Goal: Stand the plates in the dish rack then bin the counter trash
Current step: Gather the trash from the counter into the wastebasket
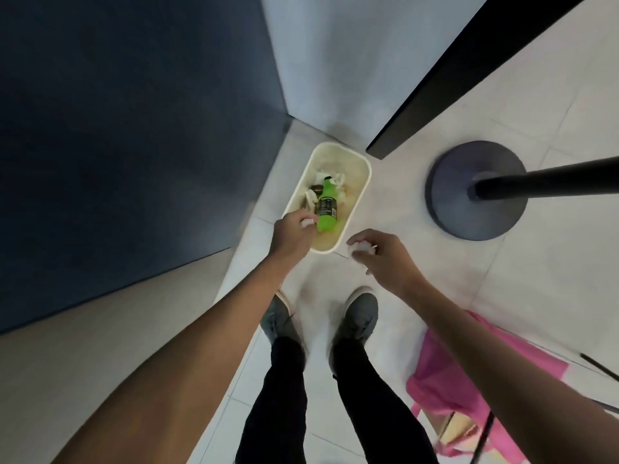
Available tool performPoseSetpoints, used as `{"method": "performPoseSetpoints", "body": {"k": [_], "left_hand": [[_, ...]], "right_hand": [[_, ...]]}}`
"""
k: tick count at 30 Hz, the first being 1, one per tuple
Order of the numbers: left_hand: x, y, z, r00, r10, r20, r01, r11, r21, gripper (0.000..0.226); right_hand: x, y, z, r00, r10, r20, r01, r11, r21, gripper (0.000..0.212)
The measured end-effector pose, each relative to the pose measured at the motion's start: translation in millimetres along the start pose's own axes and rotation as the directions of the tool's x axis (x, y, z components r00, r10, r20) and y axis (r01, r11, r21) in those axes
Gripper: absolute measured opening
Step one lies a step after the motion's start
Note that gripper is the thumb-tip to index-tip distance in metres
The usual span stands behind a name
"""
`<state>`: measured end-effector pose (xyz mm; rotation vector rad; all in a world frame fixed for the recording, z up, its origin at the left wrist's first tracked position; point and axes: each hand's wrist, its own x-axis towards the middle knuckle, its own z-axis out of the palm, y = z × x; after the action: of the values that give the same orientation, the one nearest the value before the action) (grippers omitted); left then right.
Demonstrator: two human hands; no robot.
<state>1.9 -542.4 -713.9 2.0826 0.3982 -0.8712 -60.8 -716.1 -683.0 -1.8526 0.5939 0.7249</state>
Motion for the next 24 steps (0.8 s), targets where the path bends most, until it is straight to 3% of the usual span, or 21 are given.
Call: {"method": "performPoseSetpoints", "body": {"k": [6, 9, 16, 24], "left_hand": [[42, -34, 32, 0.996, -0.023, -0.085, 0.023, 1.000, -0.010, 0.034], [41, -47, 40, 0.995, 0.001, -0.100, -0.003, 1.000, -0.017, 0.042], [48, -67, 46, 0.991, 0.053, -0.125, -0.054, 0.999, -0.004, 0.041], [49, -81, 46, 0.988, 0.106, -0.116, -0.107, 0.994, -0.001, 0.037]], "right_hand": [[43, 41, 8, 0.999, 0.010, 0.052, -0.010, 1.000, -0.011, 0.016], [57, 46, 4, 0.998, -0.003, 0.056, 0.006, 0.998, -0.060, 0.021], [111, 27, -4, 0.989, -0.145, -0.012, 0.139, 0.965, -0.221, 0.018], [186, 10, 20, 0.997, -0.068, -0.042, 0.057, 0.973, -0.221, 0.031]]}}
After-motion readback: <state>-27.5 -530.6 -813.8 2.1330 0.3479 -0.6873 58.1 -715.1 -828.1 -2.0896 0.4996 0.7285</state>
